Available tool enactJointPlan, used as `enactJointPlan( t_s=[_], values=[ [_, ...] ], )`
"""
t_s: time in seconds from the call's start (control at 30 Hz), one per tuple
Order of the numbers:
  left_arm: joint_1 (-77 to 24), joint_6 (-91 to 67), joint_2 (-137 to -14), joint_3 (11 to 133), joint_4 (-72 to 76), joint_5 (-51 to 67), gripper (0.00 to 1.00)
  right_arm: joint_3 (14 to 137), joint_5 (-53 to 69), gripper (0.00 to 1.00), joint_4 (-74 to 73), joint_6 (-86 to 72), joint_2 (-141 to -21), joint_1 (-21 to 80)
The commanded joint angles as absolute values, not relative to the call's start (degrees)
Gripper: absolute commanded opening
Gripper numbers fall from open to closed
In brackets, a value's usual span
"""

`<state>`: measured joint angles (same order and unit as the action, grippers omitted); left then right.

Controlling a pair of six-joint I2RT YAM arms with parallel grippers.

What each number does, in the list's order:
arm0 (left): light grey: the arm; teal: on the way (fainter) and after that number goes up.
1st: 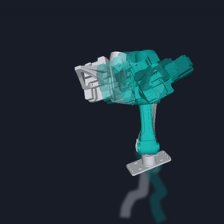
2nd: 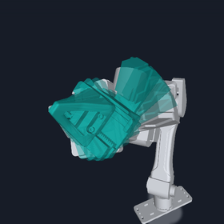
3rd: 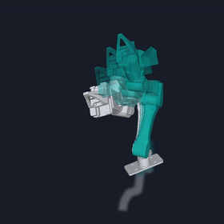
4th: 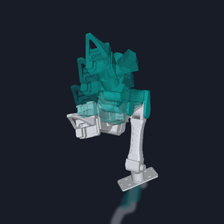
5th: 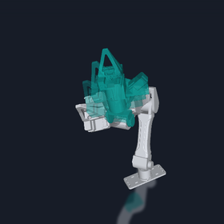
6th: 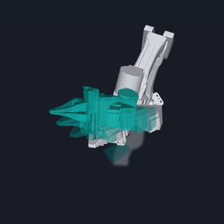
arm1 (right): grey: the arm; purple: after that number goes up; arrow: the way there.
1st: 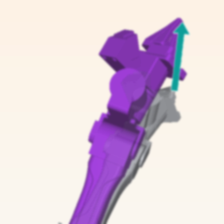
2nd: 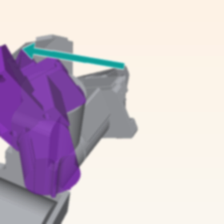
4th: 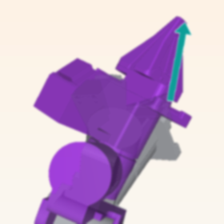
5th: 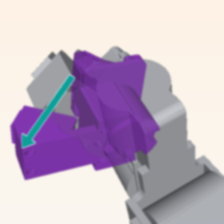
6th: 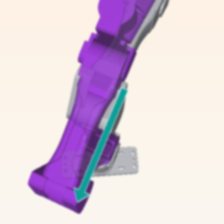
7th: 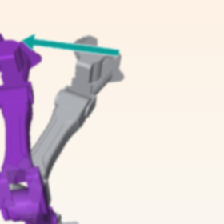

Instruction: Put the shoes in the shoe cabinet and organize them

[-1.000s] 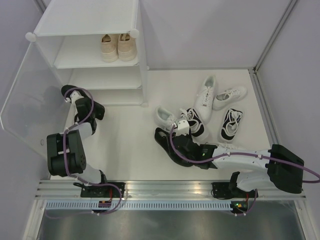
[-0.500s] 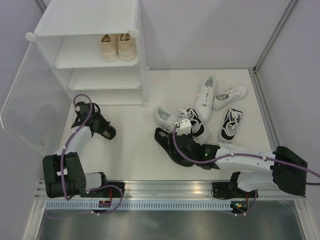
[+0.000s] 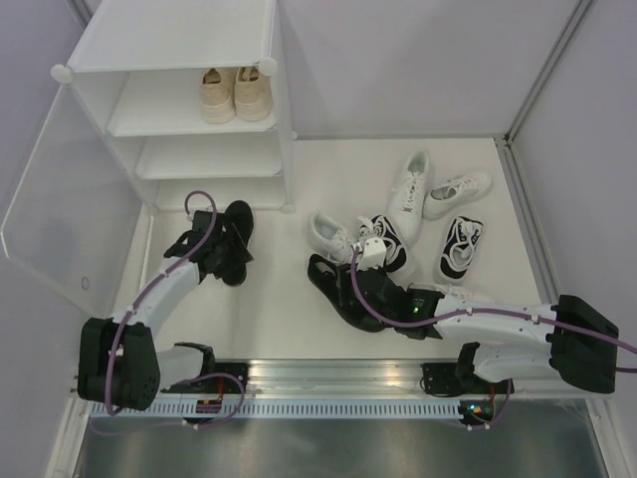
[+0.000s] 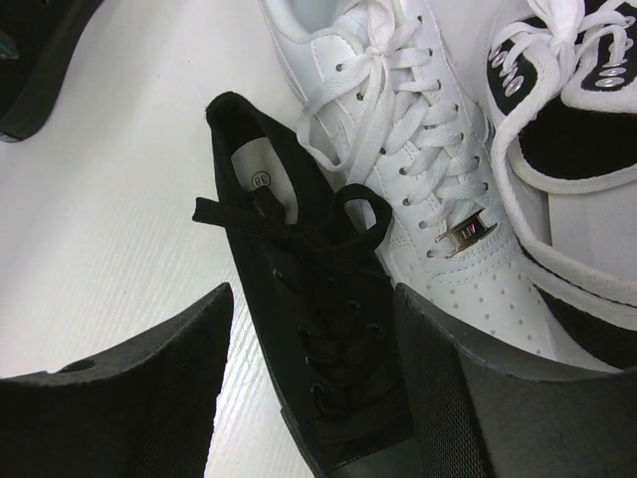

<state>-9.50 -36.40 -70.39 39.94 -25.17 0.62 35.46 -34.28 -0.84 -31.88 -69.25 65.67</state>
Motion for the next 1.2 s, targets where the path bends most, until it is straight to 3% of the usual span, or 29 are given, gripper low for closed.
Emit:
enactJointPlan(
  t_s=[0.0,0.1,0.23,0.5,0.87,0.97,1.0,1.07,1.17],
  values=[
    [-11.07,-38.85,-64.26,38.67,-30.24,-3.34,0.68,34.98,-34.37,0.7,0.09,-32.78,-68.03,65.83],
    [-12.21,-36.23,-61.1,39.11,-29.54,-3.78,0.75,34.89,-34.28,0.7,0.18,-32.96,-68.12,65.74],
    [-12.57,-32.88,-61.7,38.5,-29.18,-4.04,0.66,34.98,-33.66,0.7,0.35,-33.05,-68.2,65.83],
    [-15.11,-30.85,-65.74,34.72,-21.89,-8.52,0.66,34.37,-33.13,0.7,0.44,-33.66,-68.47,65.83],
    [-18.37,-35.59,-78.74,36.2,-20.65,-11.95,0.53,34.28,-32.78,0.7,0.35,-33.57,-69.52,65.83],
    [-18.28,-37.35,-81.47,37.61,-22.85,-13.71,0.39,34.28,-32.78,0.7,0.44,-33.57,-69.52,65.83],
    [-18.37,-37.61,-82.08,37.97,-24.16,-14.23,0.21,34.28,-32.87,0.7,0.53,-33.49,-69.43,65.83],
    [-18.37,-37.88,-81.57,39.19,-25.74,-15.73,0.03,34.28,-32.87,0.7,0.35,-33.57,-69.43,65.83],
    [-18.37,-36.83,-77.71,42.09,-30.31,-17.22,0.02,34.28,-32.78,0.7,0.35,-33.49,-69.43,65.83]
  ],
)
